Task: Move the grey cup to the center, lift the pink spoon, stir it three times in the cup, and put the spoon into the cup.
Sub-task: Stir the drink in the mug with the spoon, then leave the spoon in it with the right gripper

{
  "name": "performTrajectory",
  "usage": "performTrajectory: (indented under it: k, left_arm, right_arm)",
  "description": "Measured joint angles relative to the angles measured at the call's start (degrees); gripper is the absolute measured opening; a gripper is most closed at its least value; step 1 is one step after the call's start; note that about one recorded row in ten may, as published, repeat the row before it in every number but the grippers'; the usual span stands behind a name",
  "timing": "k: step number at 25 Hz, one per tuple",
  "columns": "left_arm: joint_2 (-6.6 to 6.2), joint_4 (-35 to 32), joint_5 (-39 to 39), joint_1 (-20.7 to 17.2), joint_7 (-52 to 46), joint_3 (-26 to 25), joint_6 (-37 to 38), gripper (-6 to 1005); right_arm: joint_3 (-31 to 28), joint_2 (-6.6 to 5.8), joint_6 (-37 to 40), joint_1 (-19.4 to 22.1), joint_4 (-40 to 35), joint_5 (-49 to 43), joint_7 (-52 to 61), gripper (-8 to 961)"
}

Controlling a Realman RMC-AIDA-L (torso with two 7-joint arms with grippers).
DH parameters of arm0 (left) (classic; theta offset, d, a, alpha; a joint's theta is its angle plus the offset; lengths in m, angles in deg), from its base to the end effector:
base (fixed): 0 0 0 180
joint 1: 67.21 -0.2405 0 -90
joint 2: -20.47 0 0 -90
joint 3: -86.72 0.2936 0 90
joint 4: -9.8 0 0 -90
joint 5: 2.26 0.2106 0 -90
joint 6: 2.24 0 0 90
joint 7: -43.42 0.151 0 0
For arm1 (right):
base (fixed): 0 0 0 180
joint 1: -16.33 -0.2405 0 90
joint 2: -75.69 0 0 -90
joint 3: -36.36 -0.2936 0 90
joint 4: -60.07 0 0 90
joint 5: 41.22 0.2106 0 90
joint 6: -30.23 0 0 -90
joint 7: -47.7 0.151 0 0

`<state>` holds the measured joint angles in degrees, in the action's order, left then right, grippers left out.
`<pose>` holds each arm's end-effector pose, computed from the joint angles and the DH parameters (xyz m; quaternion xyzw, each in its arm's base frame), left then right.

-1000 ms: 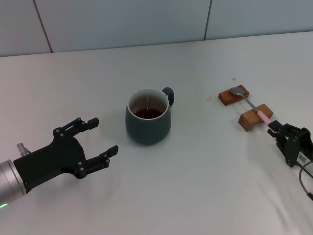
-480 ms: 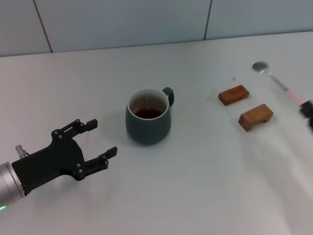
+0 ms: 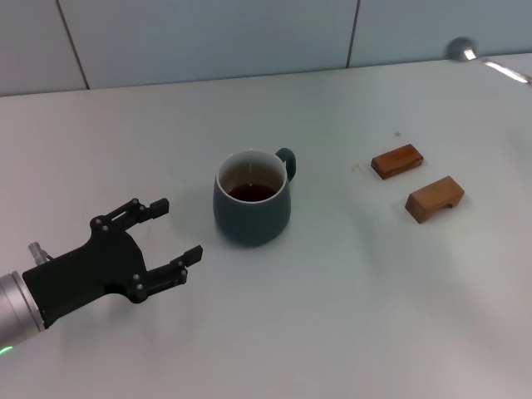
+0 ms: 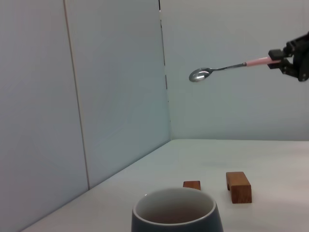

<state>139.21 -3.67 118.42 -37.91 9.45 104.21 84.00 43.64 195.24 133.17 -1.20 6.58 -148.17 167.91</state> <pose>-0.3194 0.3129 -0.0661 -0.9236 -0.0669 -0.2836 0.2490 0.3589 0.2753 0.1119 -0.6841 0.5074 0.4690 0.2336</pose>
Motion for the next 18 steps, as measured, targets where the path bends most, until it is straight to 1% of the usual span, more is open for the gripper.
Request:
performTrajectory:
  k: [1,3,4,5,6,7,8,9,10,11,12,14,15,16,17,18]
  left_arm:
    - [0.00,0.01,-0.07,0.01,-0.01,0.00,0.01,807]
    - [0.00,0.02,-0.17,0.03,-0.06,0.00,0.04,807]
    - [0.02,0.05,-0.41,0.04,-0.14,0.00,0.07,807]
    - [0.03,0.09,-0.48,0.04,-0.16,0.00,0.07,807]
    - [0.06,0.21,-0.65,0.04,-0.17,0.00,0.08,807]
    - [0.07,0.38,-0.87,0.05,-0.10,0.00,0.08,807]
    - [0.08,0.41,-0.93,0.06,-0.07,0.00,0.08,807]
    - [0.07,0.46,-1.04,0.06,0.00,0.00,0.08,807]
    - [0.08,0.54,-1.20,0.06,0.09,0.00,0.08,807]
    - [0.08,0.54,-1.20,0.06,0.09,0.00,0.08,807]
    - [0.09,0.58,-1.27,0.06,0.10,0.00,0.08,807]
    - [0.06,0.66,-1.49,0.06,0.11,0.00,0.08,807]
    - [0.03,0.66,-1.76,0.06,0.11,0.00,0.09,806]
    - [0.03,0.66,-1.81,0.06,0.11,0.00,0.10,806]
    - [0.01,0.64,-1.83,0.06,0.07,0.00,0.13,806]
    - [0.01,0.64,-1.83,0.06,0.07,0.00,0.13,806]
  right_arm:
    - [0.00,0.00,0.00,0.00,0.00,0.00,0.00,121]
    - [5.05,-0.01,0.43,0.16,-7.60,-0.41,3.50,121]
    - [7.93,-0.02,0.70,0.42,-12.71,-0.64,5.86,121]
    - [11.85,-0.10,1.52,0.78,-20.95,-1.49,10.13,121]
    - [11.85,-0.10,1.52,0.78,-20.95,-1.49,10.13,121]
    - [14.91,-0.30,2.81,0.71,-28.88,-3.20,14.69,121]
    - [14.91,-0.30,2.81,0.71,-28.88,-3.20,14.69,121]
    - [16.11,-0.37,3.75,0.46,-32.67,-4.38,16.98,121]
    - [17.93,-0.68,6.22,-0.79,-39.77,-6.45,20.82,121]
    - [17.93,-0.68,6.22,-0.79,-39.77,-6.45,20.82,121]
    - [18.59,-0.91,7.46,-1.49,-42.46,-7.17,22.29,121]
    - [19.70,-1.85,10.65,-3.66,-47.60,-8.57,25.84,121]
    - [20.32,-3.23,13.74,-6.45,-50.85,-9.39,29.36,121]
    - [20.63,-4.61,16.93,-9.37,-51.82,-9.76,32.26,121]
    - [21.00,-5.24,18.09,-10.94,-51.76,-10.15,33.53,121]
    - [21.00,-5.24,18.09,-10.94,-51.76,-10.15,33.53,121]
